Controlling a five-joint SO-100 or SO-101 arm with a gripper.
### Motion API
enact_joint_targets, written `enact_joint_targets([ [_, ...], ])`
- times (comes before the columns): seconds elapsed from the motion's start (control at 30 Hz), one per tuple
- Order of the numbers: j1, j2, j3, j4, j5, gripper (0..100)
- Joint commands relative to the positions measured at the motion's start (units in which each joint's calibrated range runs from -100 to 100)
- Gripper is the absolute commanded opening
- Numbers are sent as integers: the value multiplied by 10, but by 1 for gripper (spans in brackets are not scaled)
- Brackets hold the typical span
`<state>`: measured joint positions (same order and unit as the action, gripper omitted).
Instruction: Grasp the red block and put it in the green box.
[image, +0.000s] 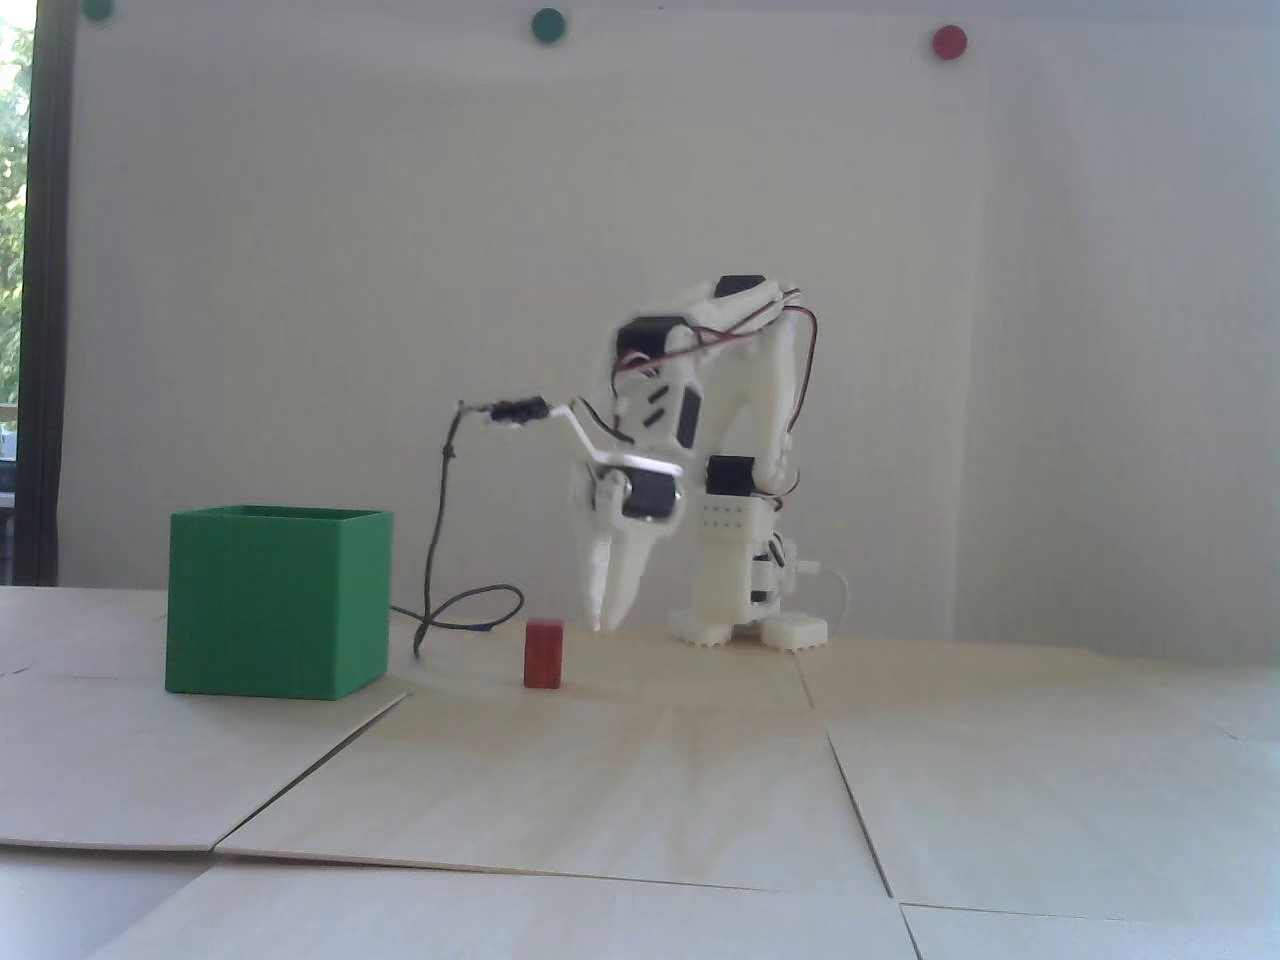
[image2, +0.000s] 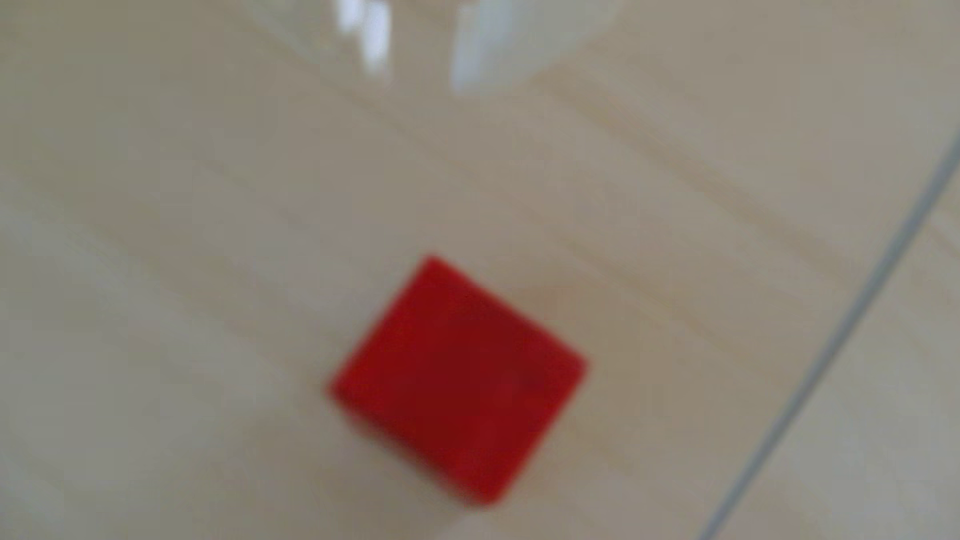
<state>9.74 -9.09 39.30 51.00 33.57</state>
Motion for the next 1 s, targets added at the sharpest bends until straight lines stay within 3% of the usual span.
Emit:
enact_joint_targets([
  [0.0, -39, 13, -43, -16, -5, 3],
  [0.37, -44, 6, -47, -16, -23, 3],
  [0.6, -2, 12, -121, 135, -24, 2],
  [0.97, 62, 12, -137, 138, -24, 2],
])
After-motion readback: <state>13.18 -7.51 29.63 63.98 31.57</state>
